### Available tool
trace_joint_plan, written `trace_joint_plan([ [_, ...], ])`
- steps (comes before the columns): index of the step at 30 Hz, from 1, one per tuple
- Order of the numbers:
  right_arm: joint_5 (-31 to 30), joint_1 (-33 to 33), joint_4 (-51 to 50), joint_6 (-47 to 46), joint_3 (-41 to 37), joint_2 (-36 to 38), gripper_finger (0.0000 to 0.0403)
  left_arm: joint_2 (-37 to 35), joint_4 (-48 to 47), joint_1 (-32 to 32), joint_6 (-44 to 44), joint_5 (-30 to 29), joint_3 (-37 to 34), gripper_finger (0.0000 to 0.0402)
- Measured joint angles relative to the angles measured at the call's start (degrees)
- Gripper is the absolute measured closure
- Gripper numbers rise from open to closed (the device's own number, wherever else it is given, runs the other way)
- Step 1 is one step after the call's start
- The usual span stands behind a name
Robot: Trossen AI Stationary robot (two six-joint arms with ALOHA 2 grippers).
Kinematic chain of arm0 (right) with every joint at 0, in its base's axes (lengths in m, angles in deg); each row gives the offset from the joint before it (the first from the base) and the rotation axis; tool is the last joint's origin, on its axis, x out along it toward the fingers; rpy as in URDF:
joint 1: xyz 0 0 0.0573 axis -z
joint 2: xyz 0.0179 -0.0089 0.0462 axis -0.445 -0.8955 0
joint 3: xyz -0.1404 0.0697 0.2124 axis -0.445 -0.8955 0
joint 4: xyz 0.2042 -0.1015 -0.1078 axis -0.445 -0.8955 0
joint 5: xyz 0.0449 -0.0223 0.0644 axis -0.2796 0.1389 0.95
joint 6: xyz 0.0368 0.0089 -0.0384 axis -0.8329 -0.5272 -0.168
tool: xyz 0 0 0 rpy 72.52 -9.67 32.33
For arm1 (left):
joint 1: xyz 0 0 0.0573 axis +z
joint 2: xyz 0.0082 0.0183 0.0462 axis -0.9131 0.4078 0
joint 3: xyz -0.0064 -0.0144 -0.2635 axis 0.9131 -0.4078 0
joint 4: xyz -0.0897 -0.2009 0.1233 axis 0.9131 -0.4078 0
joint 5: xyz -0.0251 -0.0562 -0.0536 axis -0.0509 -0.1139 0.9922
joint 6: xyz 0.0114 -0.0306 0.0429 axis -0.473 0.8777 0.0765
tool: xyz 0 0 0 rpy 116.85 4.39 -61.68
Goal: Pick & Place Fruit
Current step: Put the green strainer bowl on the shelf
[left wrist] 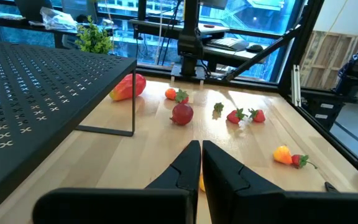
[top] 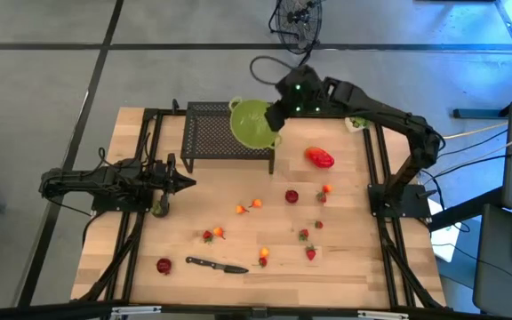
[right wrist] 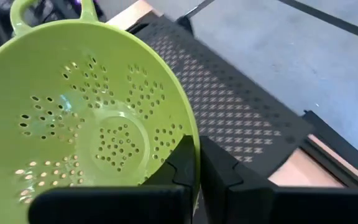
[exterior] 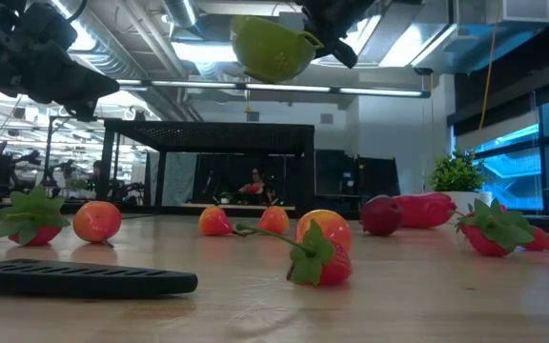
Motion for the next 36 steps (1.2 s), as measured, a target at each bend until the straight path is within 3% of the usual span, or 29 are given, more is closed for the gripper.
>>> trace_joint_plan([
  [10,0.75,5.55,-5.41,-4.46,5.10,-0.32,0.0393,0.00,0.02,-0.01,0.03,-0.01,0.00,0.0391],
  [20,1.43,5.93,-8.01,-6.03,6.97,-0.73,0.0393,0.00,0.02,-0.02,0.03,-0.01,0.00,0.0391],
  [31,4.29,4.21,-9.06,-6.56,7.28,-6.76,0.0393,0.00,0.02,-0.02,0.02,-0.01,0.00,0.0391],
  [36,3.77,4.29,-14.79,-6.52,12.60,-10.94,0.0393,0.00,0.00,0.00,0.02,-0.01,-0.01,0.0391],
])
